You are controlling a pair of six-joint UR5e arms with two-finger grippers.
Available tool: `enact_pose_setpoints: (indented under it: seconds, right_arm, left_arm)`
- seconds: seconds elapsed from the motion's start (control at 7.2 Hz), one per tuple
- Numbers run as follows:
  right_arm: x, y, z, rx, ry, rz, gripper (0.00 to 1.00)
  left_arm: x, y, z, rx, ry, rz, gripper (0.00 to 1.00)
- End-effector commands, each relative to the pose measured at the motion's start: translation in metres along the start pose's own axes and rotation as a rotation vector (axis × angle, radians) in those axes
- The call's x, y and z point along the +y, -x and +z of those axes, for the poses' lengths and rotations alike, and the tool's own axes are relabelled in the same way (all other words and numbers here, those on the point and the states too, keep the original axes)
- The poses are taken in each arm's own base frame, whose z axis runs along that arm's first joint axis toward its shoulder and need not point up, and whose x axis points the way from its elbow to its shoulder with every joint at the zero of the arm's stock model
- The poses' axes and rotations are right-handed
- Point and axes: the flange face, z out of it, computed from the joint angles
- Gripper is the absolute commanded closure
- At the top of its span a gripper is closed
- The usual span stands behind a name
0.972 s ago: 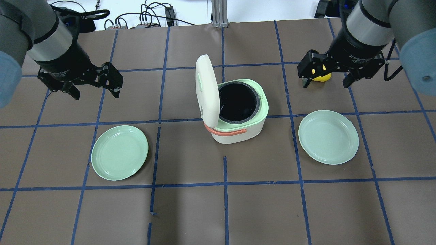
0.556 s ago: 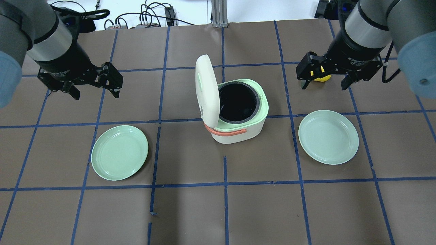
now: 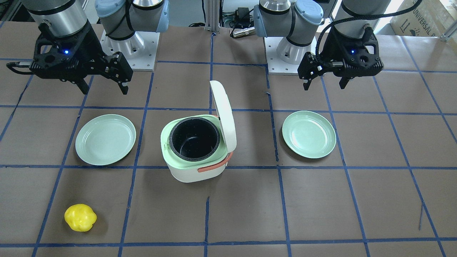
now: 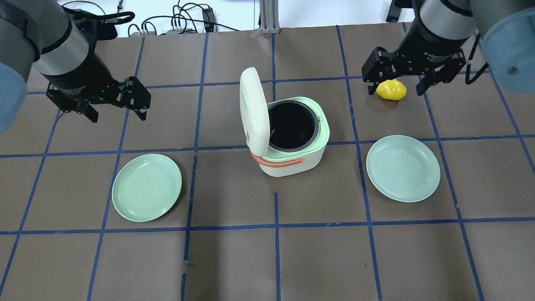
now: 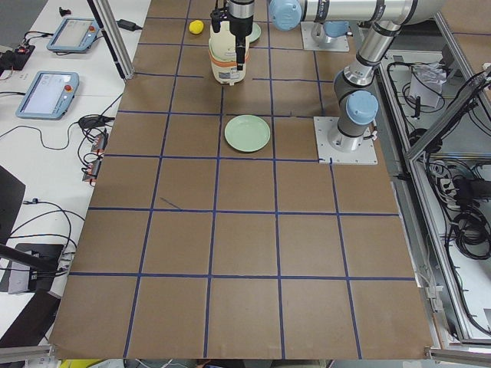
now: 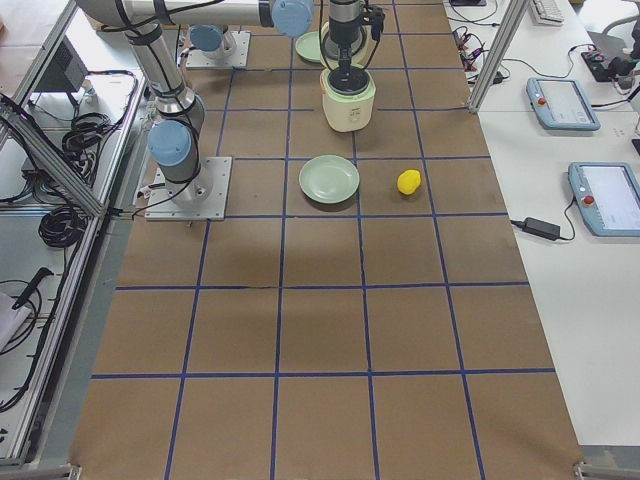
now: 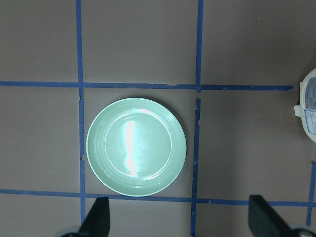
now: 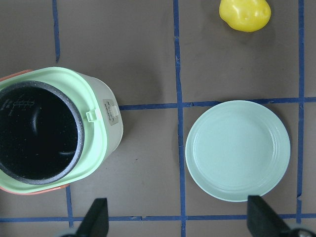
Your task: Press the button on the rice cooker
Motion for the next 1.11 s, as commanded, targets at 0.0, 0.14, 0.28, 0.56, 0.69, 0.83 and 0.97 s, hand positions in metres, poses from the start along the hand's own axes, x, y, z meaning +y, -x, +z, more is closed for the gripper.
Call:
enact_pose_setpoints:
  seconds: [0.0,0.14,0.28,0.56,0.69,0.83,0.97]
  right_arm:
    - [-0.0014,-0.0006,0.0013,0.002,0.004,0.001,0.00]
    - [-0.0017,-0.0006,0.0022,0.002,0.007,0.001,0.00]
    - [-0.0016,-0.0006,0.0024,0.002,0.008,0.003,0.00]
    - [0.0004,-0.0009,0.0054,0.002,0.027,0.003,0.00]
    - [0.0004,-0.0010,0.0054,0.004,0.027,0.003,0.00]
    - [0.0006,-0.0012,0.0061,0.005,0.028,0.003,0.00]
    - [0.0004,-0.0012,0.0054,0.005,0.027,0.003,0.00]
  left_arm:
    - [-0.0001,0.0000,-0.0001,0.000,-0.001,0.000,0.00]
    - [-0.0001,0.0000,-0.0001,0.000,-0.001,0.000,0.00]
    - [-0.0001,0.0000,-0.0001,0.000,-0.001,0.000,0.00]
    - [-0.0001,0.0000,-0.0001,0.000,-0.001,0.000,0.00]
    - [-0.0001,0.0000,-0.0001,0.000,-0.001,0.000,0.00]
    - [-0.0001,0.0000,-0.0001,0.000,-0.001,0.000,0.00]
    - [-0.0001,0.0000,-0.0001,0.000,-0.001,0.000,0.00]
